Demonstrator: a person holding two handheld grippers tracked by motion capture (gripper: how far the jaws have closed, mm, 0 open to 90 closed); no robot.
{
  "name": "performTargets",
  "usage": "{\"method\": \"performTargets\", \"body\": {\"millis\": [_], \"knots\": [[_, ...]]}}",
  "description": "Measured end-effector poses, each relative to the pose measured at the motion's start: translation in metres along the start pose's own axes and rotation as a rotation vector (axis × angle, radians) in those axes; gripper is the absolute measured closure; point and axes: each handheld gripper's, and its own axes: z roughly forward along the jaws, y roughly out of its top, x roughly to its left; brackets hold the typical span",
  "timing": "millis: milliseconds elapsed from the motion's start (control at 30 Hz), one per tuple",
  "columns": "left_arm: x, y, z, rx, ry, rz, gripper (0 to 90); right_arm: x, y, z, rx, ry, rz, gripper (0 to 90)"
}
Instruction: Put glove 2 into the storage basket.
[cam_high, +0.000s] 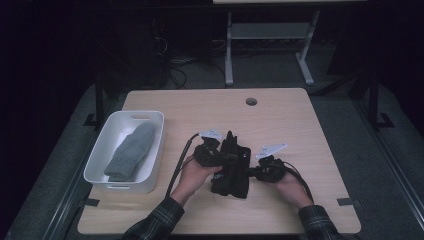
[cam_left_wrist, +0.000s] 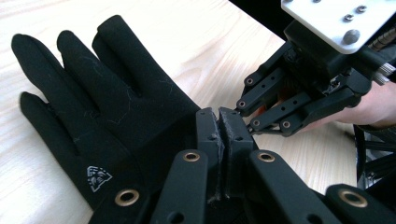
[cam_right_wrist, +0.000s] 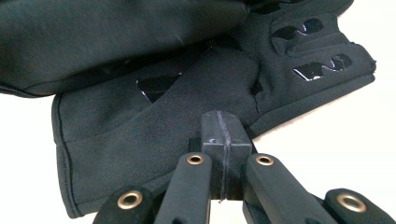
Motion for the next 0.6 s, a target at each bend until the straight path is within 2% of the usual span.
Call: {"method": "performTargets", "body": {"millis": [200,300,400,533,600], "knots": [[0.000,-0.003,0.016,0.032,-0.005,0.005,87.0,0.004,0.005,0.006,0.001,0.007,-0.020,90.0],[-0.002,-0.004,0.019,0.027,-0.008,0.010,85.4,0.006,0.006,0.006,0.002,0.004,-0.026,90.0],[-0.004,-0.002,0.016,0.001,-0.029,0.016,83.7,0.004,0.003,0.002,0.002,-0.005,-0.022,89.7],[-0.007,-0.002,0.009,0.016,-0.030,0.050,89.2,-0.005,-0.003,-0.009,-0.006,-0.058,-0.015,79.3],[-0.010,-0.003,0.007,0.032,-0.022,0.068,89.4,-0.011,-0.007,-0.017,-0.015,-0.088,0.011,73.1]]}}
